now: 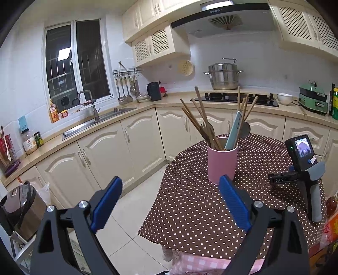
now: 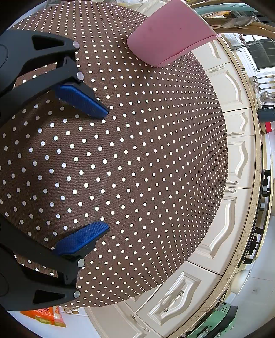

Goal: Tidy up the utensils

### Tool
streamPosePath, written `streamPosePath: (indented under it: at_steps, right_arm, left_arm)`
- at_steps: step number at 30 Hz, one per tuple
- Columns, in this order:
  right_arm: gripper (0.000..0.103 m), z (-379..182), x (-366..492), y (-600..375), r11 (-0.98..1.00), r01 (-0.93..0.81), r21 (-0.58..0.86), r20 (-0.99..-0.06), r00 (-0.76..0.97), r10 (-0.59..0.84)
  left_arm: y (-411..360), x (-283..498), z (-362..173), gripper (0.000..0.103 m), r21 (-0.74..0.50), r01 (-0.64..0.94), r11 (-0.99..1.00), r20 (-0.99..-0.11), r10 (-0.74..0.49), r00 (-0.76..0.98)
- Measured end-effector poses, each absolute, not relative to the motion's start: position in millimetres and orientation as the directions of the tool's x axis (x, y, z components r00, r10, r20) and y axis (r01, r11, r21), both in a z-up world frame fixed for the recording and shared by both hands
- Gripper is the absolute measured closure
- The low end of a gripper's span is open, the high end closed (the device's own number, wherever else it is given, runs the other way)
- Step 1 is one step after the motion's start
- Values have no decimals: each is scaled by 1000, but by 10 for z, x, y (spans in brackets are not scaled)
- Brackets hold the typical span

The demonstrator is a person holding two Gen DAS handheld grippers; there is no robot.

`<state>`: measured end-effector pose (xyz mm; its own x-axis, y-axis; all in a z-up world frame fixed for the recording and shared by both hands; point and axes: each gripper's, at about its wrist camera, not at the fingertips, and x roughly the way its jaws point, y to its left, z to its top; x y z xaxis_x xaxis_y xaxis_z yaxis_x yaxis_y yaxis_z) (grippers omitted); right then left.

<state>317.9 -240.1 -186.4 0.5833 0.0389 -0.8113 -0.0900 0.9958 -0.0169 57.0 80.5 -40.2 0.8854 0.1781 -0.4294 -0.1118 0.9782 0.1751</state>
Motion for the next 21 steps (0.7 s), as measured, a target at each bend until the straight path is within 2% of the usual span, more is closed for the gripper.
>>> streamPosePath:
  at_steps: [21]
  right_arm:
    - [6, -1862, 3182, -2398, 996, -90, -17, -811, 583, 39]
  left_arm:
    - [823, 766, -453, 12, 171, -111, 979, -447, 178, 876]
